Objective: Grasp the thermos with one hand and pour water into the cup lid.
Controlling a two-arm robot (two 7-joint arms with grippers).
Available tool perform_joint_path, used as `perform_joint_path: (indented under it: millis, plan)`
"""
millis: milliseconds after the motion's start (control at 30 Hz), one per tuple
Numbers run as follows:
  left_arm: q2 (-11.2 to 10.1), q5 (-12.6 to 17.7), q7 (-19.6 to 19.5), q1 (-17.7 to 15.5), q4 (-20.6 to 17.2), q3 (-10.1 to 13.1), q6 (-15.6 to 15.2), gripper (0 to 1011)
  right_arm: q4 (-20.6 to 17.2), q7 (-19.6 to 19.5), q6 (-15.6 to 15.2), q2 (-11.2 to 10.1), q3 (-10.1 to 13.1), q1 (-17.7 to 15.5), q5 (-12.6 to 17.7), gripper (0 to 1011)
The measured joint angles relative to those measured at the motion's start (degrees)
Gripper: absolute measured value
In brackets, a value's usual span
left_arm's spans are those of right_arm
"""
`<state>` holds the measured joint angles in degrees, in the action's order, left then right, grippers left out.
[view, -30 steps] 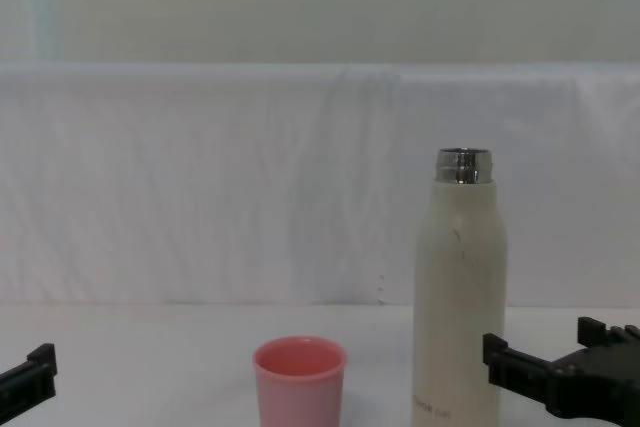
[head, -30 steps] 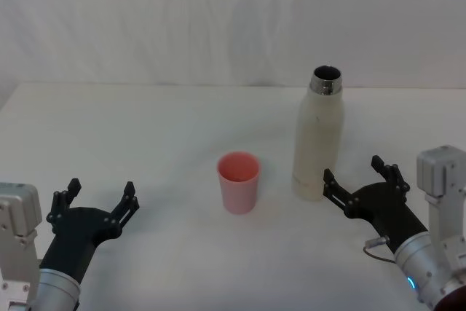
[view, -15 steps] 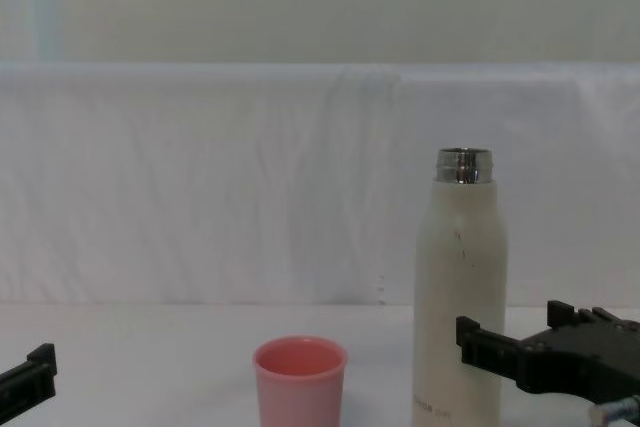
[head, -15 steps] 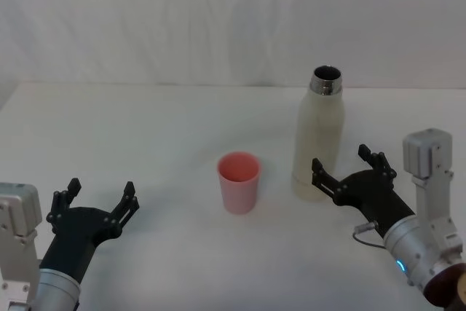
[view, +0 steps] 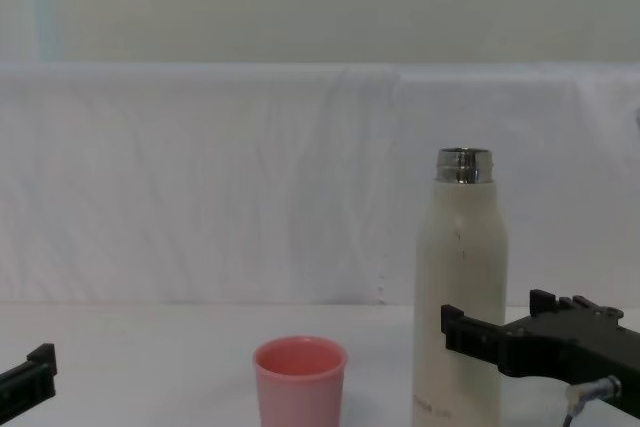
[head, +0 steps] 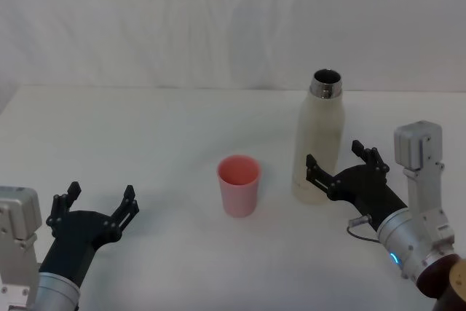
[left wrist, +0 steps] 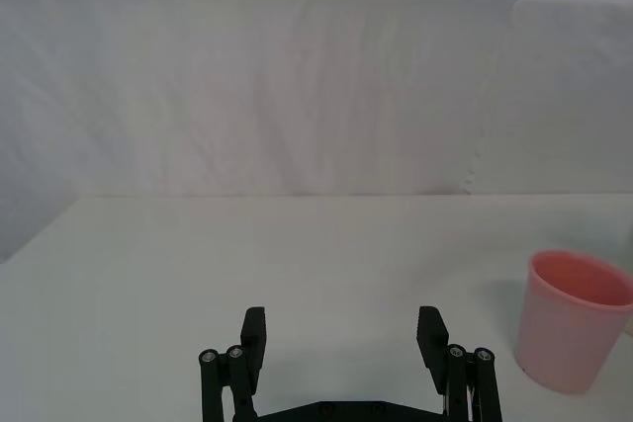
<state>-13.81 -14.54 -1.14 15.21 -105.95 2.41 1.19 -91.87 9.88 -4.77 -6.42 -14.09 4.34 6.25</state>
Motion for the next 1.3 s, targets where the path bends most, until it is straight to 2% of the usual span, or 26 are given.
perform_joint_path:
  millis: [1300]
  plan:
    - [0.0,0.0,0.0,0.0,0.0,0.0,0.0,1001,3.2,-0.6,-1.2,1.2,-0.3,3.4,0.2,1003]
